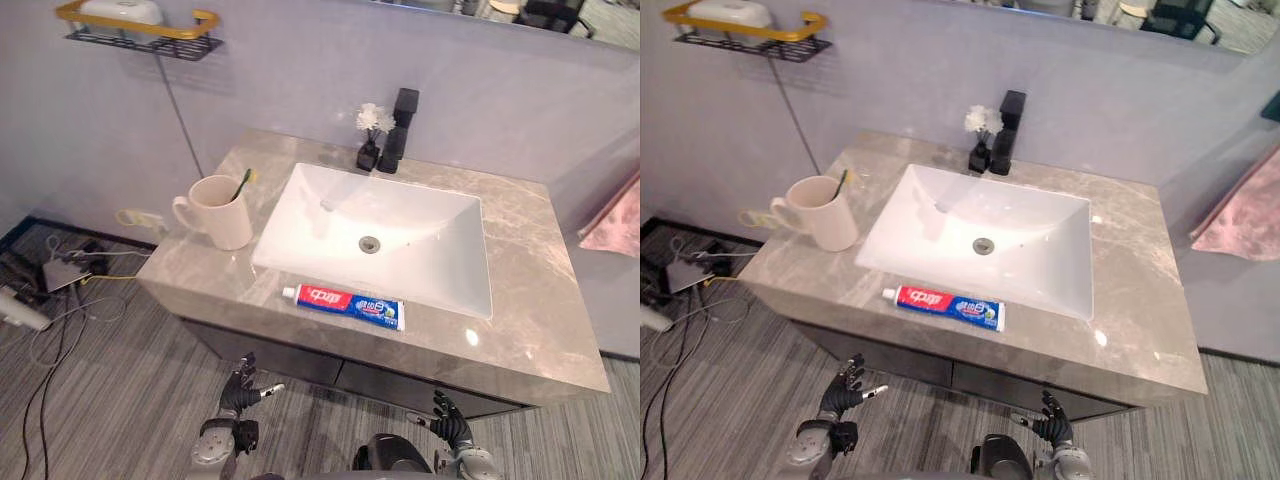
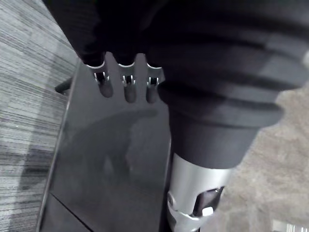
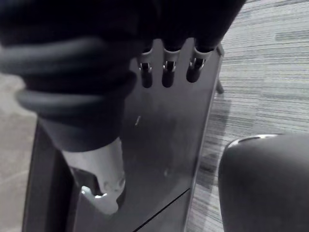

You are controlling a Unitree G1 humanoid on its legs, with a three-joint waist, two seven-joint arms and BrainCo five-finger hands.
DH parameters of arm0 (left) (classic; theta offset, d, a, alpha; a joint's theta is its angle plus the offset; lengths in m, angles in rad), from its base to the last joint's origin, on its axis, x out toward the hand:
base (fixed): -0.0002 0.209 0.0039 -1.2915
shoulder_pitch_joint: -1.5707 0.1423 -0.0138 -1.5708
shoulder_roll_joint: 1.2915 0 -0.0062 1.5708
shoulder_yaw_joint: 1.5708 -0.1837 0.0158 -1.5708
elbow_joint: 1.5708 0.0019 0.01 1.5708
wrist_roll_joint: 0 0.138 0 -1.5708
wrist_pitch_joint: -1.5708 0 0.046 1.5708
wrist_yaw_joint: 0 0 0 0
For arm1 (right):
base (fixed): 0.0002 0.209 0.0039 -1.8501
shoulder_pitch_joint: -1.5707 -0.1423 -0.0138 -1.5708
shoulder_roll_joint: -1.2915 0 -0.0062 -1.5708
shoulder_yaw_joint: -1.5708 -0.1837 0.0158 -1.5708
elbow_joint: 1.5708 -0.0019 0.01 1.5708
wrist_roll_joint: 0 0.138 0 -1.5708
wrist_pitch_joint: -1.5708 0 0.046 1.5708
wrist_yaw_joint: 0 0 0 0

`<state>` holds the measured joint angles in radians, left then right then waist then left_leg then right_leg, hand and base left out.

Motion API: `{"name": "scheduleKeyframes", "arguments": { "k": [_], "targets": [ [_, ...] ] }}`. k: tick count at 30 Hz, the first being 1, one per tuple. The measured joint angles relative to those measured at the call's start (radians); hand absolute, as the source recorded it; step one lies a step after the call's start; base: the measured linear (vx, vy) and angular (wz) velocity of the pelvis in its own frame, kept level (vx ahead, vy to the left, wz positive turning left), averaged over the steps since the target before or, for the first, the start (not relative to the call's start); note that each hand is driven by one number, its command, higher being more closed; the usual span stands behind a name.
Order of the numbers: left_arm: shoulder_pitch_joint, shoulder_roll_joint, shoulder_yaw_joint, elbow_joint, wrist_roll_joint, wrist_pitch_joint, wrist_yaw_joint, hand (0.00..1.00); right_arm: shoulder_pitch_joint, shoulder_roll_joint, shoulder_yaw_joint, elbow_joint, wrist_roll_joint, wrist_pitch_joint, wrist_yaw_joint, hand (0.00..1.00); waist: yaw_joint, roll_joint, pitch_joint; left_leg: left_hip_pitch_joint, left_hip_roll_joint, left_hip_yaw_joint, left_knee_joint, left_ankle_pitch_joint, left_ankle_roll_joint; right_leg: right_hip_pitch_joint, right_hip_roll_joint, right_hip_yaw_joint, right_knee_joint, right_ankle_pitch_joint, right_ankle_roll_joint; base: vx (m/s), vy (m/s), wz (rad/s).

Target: Organize washtable

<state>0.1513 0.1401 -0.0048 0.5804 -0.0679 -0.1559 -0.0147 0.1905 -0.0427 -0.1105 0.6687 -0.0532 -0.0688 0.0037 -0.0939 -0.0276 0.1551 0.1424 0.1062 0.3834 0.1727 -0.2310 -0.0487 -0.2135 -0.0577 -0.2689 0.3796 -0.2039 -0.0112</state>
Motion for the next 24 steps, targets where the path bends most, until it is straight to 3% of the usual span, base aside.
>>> {"name": "scheduleKeyframes", "arguments": {
  "k": [1,2,4,7,8,9,11,14,15,17,20,24],
  "targets": [
    [0.005,0.004,0.015,0.03,0.0,0.003,0.003,0.0,0.004,-0.023,-0.001,0.014,-0.002,0.0,-0.002,0.0,0.001,0.024,0.009,0.013,0.007,-0.01,0.012,-0.004,-0.005,0.039,0.026,-0.006,-0.033,0.05,-0.043,0.25,-0.054,-0.34],
    [0.014,-0.001,0.01,0.04,0.001,0.007,-0.005,0.0,0.006,-0.048,-0.007,0.016,-0.001,0.0,-0.001,0.0,0.0,0.052,0.013,0.013,0.02,-0.017,0.04,-0.004,-0.006,0.057,0.036,-0.002,-0.051,0.051,-0.045,0.26,-0.057,-0.31],
    [0.027,-0.015,0.009,0.042,0.002,0.022,-0.005,0.0,0.007,-0.069,-0.01,0.017,-0.001,0.003,-0.001,0.0,0.0,0.076,0.023,0.008,0.037,-0.02,0.098,0.001,-0.013,0.084,0.042,0.008,-0.072,0.051,-0.045,0.24,-0.078,-0.26],
    [0.062,-0.015,0.016,0.057,0.002,0.037,-0.005,0.0,0.035,-0.073,-0.011,0.017,0.001,0.005,-0.001,0.0,0.012,0.078,0.027,-0.068,0.092,-0.025,0.381,0.036,-0.065,0.172,0.062,0.04,-0.142,0.05,-0.045,0.16,-0.043,-0.25],
    [0.07,-0.016,0.016,0.057,0.002,0.039,-0.005,0.0,0.041,-0.073,-0.01,0.017,0.002,0.005,-0.002,0.0,0.025,0.072,0.031,-0.093,0.108,-0.028,0.443,0.032,-0.068,0.188,0.064,0.06,-0.153,0.05,-0.046,0.14,0.029,-0.61],
    [0.095,-0.019,0.017,0.058,0.002,0.041,-0.005,0.0,0.048,-0.073,-0.01,0.019,0.003,0.014,-0.003,0.0,0.049,0.065,0.035,-0.132,0.118,-0.058,0.512,-0.009,-0.045,0.222,0.067,0.094,-0.176,0.05,-0.046,0.13,0.042,-0.56],
    [0.11,-0.019,0.015,0.058,0.002,0.042,-0.005,0.0,0.052,-0.072,-0.013,0.022,0.003,0.014,-0.004,0.0,0.055,0.061,0.037,-0.161,0.113,-0.095,0.461,-0.032,-0.019,0.236,0.063,0.118,-0.177,0.051,-0.046,0.09,0.088,-0.47],
    [0.124,-0.021,0.014,0.058,0.001,0.042,-0.006,0.0,0.044,-0.073,-0.024,0.025,0.003,0.013,-0.004,0.0,0.056,0.055,0.039,-0.175,0.066,-0.207,0.248,-0.023,-0.022,0.242,0.049,0.155,-0.181,0.063,-0.025,0.0,0.179,-0.42],
    [0.133,-0.023,0.014,0.057,0.001,0.039,-0.006,0.0,0.041,-0.077,-0.037,0.025,0.003,0.011,-0.005,0.0,0.055,0.073,0.031,-0.169,0.061,-0.257,0.12,0.052,-0.044,0.237,0.062,0.169,-0.197,0.067,0.001,-0.06,0.201,-0.44],
    [0.14,-0.016,0.017,0.061,0.0,0.038,-0.005,0.0,0.036,-0.063,-0.037,0.041,0.003,0.007,-0.005,0.0,0.055,0.052,0.01,-0.136,0.034,-0.233,0.067,0.049,-0.046,0.26,0.036,0.195,-0.246,0.091,0.04,-0.03,0.249,-0.34],
    [0.158,-0.015,0.017,0.061,0.001,0.039,-0.005,0.0,0.052,-0.061,-0.037,0.041,0.003,0.006,-0.005,0.0,0.058,0.017,-0.014,-0.098,-0.015,-0.207,-0.007,0.058,-0.029,0.268,0.0,0.224,-0.278,0.109,0.066,0.01,0.173,-0.22],
    [0.164,-0.012,0.018,0.073,0.002,0.04,-0.006,0.0,0.057,-0.063,-0.041,0.046,0.003,0.006,-0.01,0.0,0.056,0.016,-0.019,-0.058,-0.047,-0.188,-0.055,0.071,-0.018,0.288,-0.023,0.247,-0.301,0.117,0.081,0.06,0.116,-0.16]
  ]
}}
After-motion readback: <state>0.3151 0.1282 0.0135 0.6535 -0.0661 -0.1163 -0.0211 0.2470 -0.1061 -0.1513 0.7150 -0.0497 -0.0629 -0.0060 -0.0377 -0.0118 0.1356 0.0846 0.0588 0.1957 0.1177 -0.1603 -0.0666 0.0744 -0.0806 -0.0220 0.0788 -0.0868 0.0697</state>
